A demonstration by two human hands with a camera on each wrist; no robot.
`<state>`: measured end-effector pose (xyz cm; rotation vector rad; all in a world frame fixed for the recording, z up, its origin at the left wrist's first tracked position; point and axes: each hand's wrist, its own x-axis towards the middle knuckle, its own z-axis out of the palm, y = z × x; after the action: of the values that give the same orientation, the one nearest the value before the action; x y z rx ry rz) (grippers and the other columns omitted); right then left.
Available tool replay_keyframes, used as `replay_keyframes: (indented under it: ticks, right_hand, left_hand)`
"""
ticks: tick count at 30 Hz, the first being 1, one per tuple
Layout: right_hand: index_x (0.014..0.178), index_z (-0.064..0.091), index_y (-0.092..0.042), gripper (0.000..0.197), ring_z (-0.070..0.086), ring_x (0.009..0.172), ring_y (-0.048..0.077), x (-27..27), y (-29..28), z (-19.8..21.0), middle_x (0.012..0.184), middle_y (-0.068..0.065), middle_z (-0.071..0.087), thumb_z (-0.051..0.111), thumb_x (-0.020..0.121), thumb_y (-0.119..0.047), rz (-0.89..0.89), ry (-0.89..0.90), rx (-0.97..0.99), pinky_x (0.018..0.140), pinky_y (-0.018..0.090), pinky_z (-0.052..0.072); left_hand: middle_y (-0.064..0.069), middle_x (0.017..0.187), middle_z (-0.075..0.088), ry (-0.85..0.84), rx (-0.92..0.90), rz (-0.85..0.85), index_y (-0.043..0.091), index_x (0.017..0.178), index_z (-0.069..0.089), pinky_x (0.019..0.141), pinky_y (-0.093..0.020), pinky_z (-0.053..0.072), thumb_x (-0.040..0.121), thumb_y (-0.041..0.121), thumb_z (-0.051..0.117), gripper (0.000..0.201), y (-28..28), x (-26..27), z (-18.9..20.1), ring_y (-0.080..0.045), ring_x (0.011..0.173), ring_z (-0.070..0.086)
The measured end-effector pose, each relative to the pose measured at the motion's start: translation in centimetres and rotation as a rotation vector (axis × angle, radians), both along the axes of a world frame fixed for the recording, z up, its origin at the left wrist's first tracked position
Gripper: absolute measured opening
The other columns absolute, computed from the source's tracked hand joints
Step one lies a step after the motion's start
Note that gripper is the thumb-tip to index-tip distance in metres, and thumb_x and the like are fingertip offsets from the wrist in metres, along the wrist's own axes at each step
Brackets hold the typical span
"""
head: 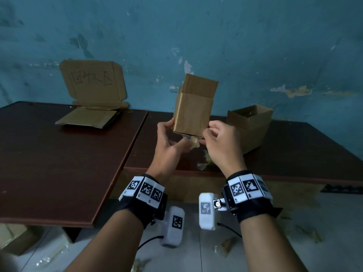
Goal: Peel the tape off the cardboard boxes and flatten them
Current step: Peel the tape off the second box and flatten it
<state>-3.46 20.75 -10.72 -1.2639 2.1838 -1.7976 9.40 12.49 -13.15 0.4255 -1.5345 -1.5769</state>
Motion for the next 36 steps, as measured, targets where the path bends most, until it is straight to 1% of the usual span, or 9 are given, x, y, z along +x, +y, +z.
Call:
replay_keyframes:
  ticks: [3,6,8,14,17,20,26,31,36]
  right_hand:
    - [0.114,0.075,-0.007,0.024,0.076,0.094,0.014,0.0,-0.1,-0.1,0.102,0.003,0.078,0.058,0.103,-0.019,0.013,-0.018,-0.004,0.082,0.044,0.066]
    - [0.112,0.076,-0.009,0.034,0.073,0.091,0.003,0.1,-0.1,0.1,0.099,-0.007,0.077,0.065,0.099,-0.039,0.002,0.014,0.009,0.074,0.024,0.061]
    - [0.117,0.076,-0.009,0.029,0.074,0.088,0.001,0.2,0.1,0.2,0.104,-0.003,0.079,0.073,0.098,-0.03,-0.02,0.067,0.0,0.072,0.019,0.061]
    - [0.119,0.074,-0.008,0.023,0.076,0.087,0.012,-0.4,-0.1,-0.4,0.097,0.002,0.077,0.059,0.105,-0.017,-0.044,0.102,0.031,0.077,0.042,0.067]
    - [0.108,0.077,-0.009,0.025,0.074,0.083,0.011,-0.1,0.0,-0.1,0.092,0.004,0.077,0.055,0.106,-0.023,-0.016,0.059,0.026,0.075,0.035,0.066]
    - [0.112,0.077,-0.01,0.03,0.076,0.084,0.01,0.5,-0.1,0.1,0.094,0.001,0.08,0.067,0.102,-0.035,-0.025,0.067,0.016,0.076,0.04,0.067]
    - [0.12,0.075,-0.009,0.024,0.064,0.076,-0.007,0.0,0.5,0.2,0.086,-0.012,0.067,0.056,0.107,-0.015,-0.066,0.186,0.072,0.071,0.017,0.058]
    - [0.12,0.076,-0.013,0.024,0.075,0.085,0.009,-0.2,0.1,0.2,0.096,-0.004,0.077,0.058,0.104,-0.02,-0.012,0.004,0.004,0.076,0.038,0.067]
    - [0.135,0.067,-0.018,0.031,0.076,0.091,0.011,0.2,0.5,0.5,0.104,0.0,0.074,0.06,0.105,-0.013,0.046,-0.079,-0.022,0.071,0.034,0.067]
  left_hand:
    - [0.001,0.098,0.073,0.014,0.035,0.027,0.012,0.14,0.042,0.078,-0.023,0.06,0.095,-0.004,0.07,0.056,-0.1,-0.1,0.1,-0.004,0.079,0.074]
    - [-0.007,0.112,0.07,0.003,0.057,0.054,0.016,0.133,0.045,0.081,-0.026,0.061,0.089,0.007,0.079,0.056,-0.4,-0.2,-0.1,-0.01,0.094,0.075]
    - [-0.009,0.122,0.067,-0.026,0.039,0.069,0.02,0.127,0.048,0.086,-0.033,0.062,0.081,0.019,0.081,0.057,-0.5,-0.3,-0.3,-0.015,0.107,0.071]
    - [-0.013,0.128,0.063,0.007,0.023,0.098,0.012,0.126,0.047,0.081,-0.023,0.059,0.092,0.011,0.079,0.047,-0.6,-0.4,-0.3,-0.021,0.109,0.071]
    - [-0.011,0.128,0.062,-0.005,0.028,0.116,0.014,0.124,0.047,0.083,-0.022,0.058,0.097,0.01,0.074,0.038,-0.7,-0.4,-0.4,-0.015,0.107,0.069]
    - [-0.01,0.126,0.063,-0.01,0.03,0.117,0.015,0.123,0.047,0.088,-0.026,0.059,0.098,0.01,0.073,0.036,-0.8,-0.3,-0.5,-0.015,0.107,0.069]
    - [-0.007,0.124,0.065,-0.035,0.006,0.104,0.022,0.117,0.048,0.089,-0.031,0.06,0.094,0.015,0.077,0.038,-1.0,-0.3,-0.7,-0.013,0.105,0.071]
    - [-0.006,0.122,0.064,-0.01,0.022,0.107,0.019,0.119,0.049,0.089,-0.032,0.06,0.083,0.03,0.074,0.046,-1.0,-0.3,-0.8,-0.01,0.102,0.071]
    - [-0.003,0.122,0.066,-0.002,0.036,0.09,0.021,0.121,0.051,0.09,-0.029,0.058,0.083,0.033,0.072,0.045,-1.1,-0.4,-0.7,-0.007,0.105,0.07]
